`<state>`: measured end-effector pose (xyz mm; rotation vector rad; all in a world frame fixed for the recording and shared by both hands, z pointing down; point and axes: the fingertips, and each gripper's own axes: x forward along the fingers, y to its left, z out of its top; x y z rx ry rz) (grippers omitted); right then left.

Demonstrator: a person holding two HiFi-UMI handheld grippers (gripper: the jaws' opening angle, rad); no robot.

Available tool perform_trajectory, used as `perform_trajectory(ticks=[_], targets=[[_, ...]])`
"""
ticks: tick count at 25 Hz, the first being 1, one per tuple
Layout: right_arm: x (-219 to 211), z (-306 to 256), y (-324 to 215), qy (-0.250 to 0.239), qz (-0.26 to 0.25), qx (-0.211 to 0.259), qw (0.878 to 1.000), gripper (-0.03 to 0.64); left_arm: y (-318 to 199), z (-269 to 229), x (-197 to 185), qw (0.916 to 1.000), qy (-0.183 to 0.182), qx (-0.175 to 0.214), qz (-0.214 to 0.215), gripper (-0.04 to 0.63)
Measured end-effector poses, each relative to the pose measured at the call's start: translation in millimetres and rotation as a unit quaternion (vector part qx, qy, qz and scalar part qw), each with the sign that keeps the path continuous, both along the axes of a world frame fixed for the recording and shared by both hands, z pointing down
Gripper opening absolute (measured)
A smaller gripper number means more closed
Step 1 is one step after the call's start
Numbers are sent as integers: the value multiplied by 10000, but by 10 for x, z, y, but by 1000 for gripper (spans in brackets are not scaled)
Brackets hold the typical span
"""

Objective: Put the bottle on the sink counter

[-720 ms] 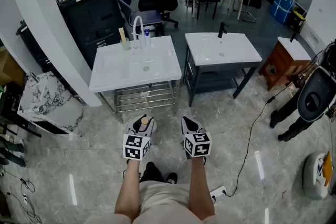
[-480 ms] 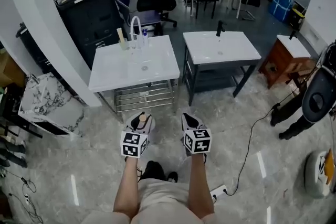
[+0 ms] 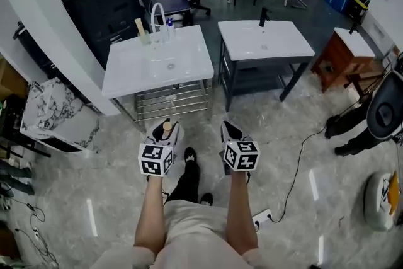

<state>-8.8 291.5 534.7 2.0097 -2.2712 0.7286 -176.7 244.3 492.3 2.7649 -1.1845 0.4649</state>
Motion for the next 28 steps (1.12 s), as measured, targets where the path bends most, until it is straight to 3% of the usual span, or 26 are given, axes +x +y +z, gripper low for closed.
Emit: perform_trajectory(ticks=[8, 13, 19, 28], targets=[[218, -40, -388, 283, 112, 163, 9994, 5, -418, 80, 142, 9994, 295, -133, -76, 126], [514, 147, -663, 402, 421, -125, 9982, 5, -819, 74, 329, 9993, 324, -129, -90, 126], [688, 263, -1090, 422, 378, -251, 9981, 5, -1406, 63, 493, 9992, 362, -172, -89, 126], [973, 426, -1781, 267, 564, -476, 9969, 5, -2212, 244, 872, 9990, 49, -339, 278, 126]])
